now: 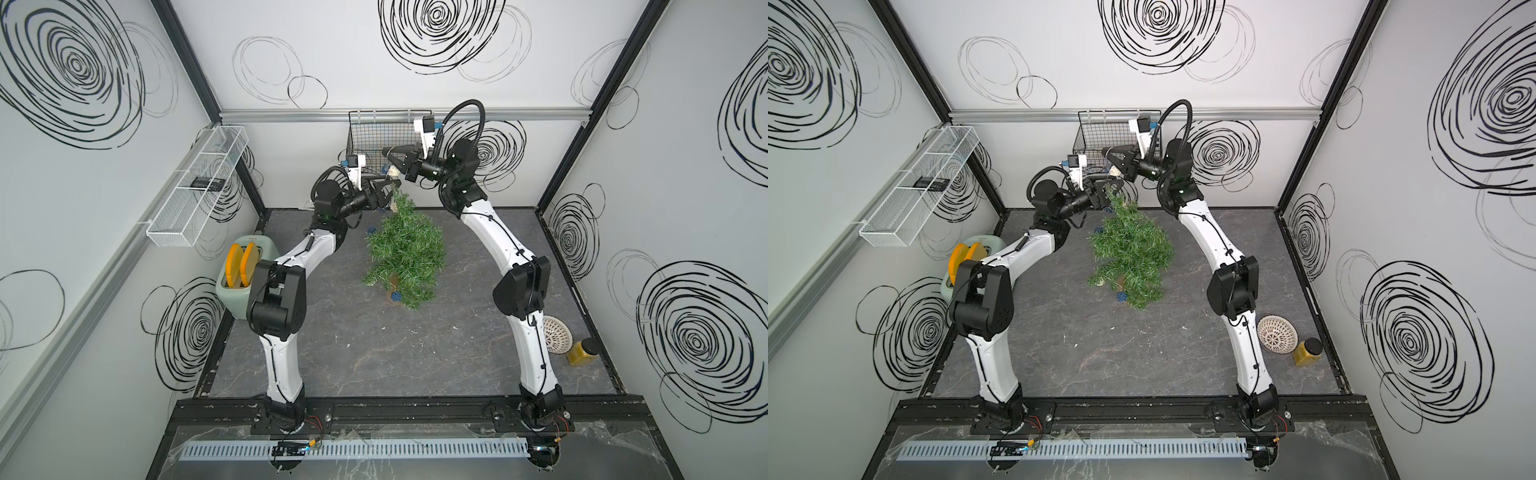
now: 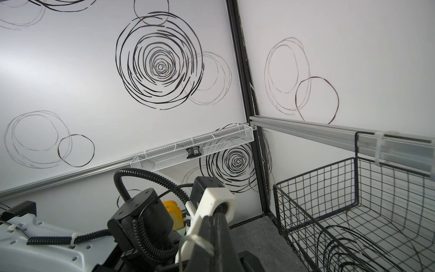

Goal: Remove string lights from the small christmas tree
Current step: Remove the light string from the Christmas tree.

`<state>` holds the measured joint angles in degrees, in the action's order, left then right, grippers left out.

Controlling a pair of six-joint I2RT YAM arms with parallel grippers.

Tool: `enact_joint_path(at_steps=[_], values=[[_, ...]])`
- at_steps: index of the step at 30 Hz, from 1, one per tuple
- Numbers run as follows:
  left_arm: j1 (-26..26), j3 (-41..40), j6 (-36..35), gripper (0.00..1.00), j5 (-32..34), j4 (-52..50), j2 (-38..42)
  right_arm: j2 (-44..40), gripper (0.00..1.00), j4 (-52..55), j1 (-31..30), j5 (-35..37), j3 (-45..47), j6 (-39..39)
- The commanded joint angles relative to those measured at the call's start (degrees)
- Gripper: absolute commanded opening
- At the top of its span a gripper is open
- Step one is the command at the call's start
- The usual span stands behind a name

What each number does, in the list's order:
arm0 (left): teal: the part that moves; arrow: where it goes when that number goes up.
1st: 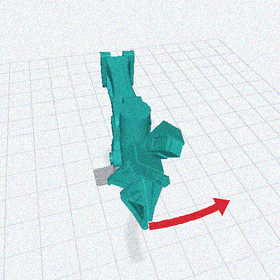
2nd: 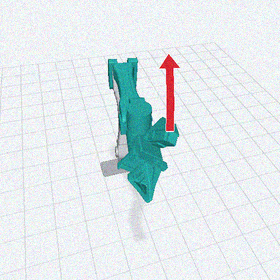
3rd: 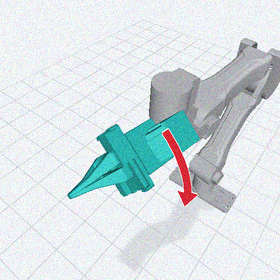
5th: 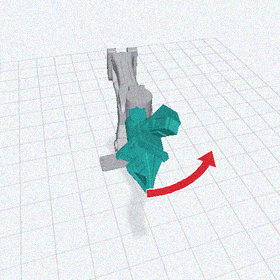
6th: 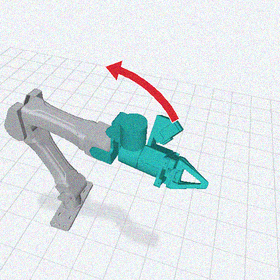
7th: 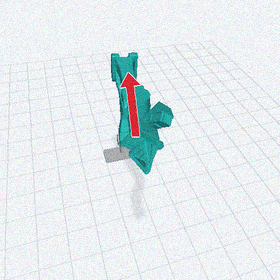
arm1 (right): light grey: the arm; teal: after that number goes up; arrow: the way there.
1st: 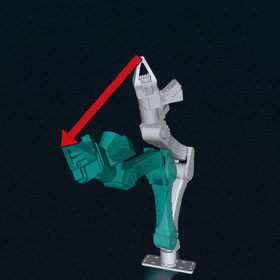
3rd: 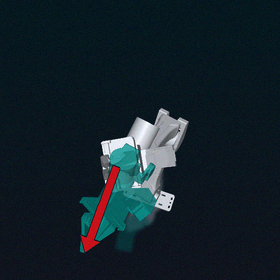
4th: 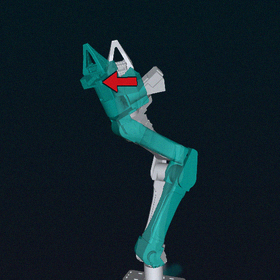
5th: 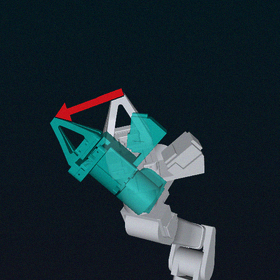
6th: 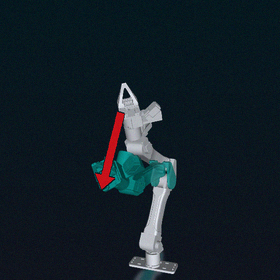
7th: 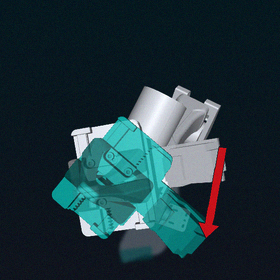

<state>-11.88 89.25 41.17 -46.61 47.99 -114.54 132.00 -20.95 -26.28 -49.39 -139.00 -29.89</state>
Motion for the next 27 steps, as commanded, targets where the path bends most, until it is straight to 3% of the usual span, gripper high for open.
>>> enact_joint_path(at_steps=[1, 11, 14, 23, 27], values=[[-0.3, 1.0, 3.4, 0.87, -1.2, 6.4, -1.7, -0.3, 0.00, -3.6, -0.8, -1.6, -1.0, -1.6], [-0.4, 1.8, 4.4, 0.77, -0.9, 7.5, -2.5, -1.2, 0.00, -7.6, -1.5, -3.3, 2.0, -4.6], [-0.5, 1.8, 5.4, 0.68, -1.1, 8.9, -2.7, -1.6, 0.00, -7.8, -1.5, -3.4, 2.8, -4.5], [-0.2, 1.7, 6.7, 0.28, -1.7, 10.6, -2.5, -3.2, 0.00, -7.8, -1.1, -2.3, 5.5, -3.7], [-0.1, 1.9, 7.0, 0.00, -1.6, 10.1, -2.4, -3.9, 0.02, -7.3, -0.6, -1.7, 6.6, -3.4]])
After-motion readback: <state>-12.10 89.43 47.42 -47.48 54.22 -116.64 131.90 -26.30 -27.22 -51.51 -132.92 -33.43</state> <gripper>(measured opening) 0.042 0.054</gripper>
